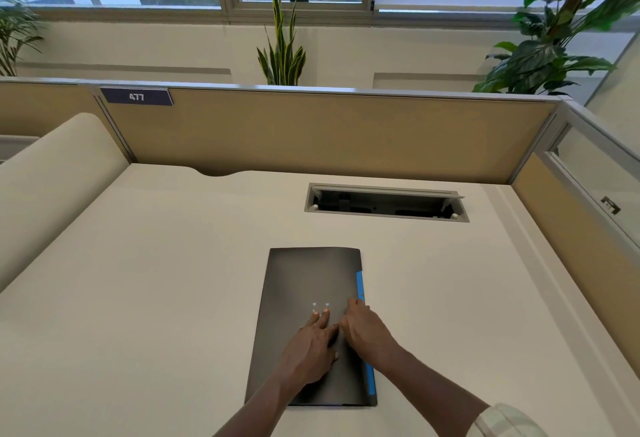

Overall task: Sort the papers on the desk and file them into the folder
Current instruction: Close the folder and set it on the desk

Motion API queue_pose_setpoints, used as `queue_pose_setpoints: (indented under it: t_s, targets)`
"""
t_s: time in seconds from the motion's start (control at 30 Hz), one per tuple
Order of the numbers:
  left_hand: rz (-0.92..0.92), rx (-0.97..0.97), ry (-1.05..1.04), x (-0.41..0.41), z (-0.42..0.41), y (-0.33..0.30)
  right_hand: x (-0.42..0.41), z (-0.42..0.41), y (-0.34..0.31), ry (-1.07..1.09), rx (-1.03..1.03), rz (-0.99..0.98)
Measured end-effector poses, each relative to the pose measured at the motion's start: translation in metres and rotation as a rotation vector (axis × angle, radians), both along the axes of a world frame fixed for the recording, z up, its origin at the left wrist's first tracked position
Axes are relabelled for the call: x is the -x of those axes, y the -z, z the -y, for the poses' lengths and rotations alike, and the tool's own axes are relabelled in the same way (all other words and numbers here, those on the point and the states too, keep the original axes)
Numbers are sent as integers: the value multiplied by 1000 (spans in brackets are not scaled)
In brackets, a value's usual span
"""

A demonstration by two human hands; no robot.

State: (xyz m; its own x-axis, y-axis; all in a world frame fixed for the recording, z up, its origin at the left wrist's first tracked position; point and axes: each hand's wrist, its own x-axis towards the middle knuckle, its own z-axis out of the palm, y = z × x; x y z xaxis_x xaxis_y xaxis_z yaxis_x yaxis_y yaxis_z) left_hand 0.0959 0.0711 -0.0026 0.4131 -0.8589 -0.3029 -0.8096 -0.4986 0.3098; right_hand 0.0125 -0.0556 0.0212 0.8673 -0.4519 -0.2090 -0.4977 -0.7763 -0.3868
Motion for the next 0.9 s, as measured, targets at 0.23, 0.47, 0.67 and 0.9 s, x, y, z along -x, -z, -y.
queue_pose_setpoints:
  t_s: [0.23,0.47,0.67,0.9]
  targets:
    - [12,70,-197,-21,-38,-7,26,-2,14,284,5,31]
    - [-137,139,-674,-28,-77,-6,33,-17,20,579,-277,-110]
    - [-292,186,-832,-48,-84,-4,26,-31,20,634,-309,-105]
    - [-503,342,-918,-83,-101,0,14,-48,26,594,-225,-8]
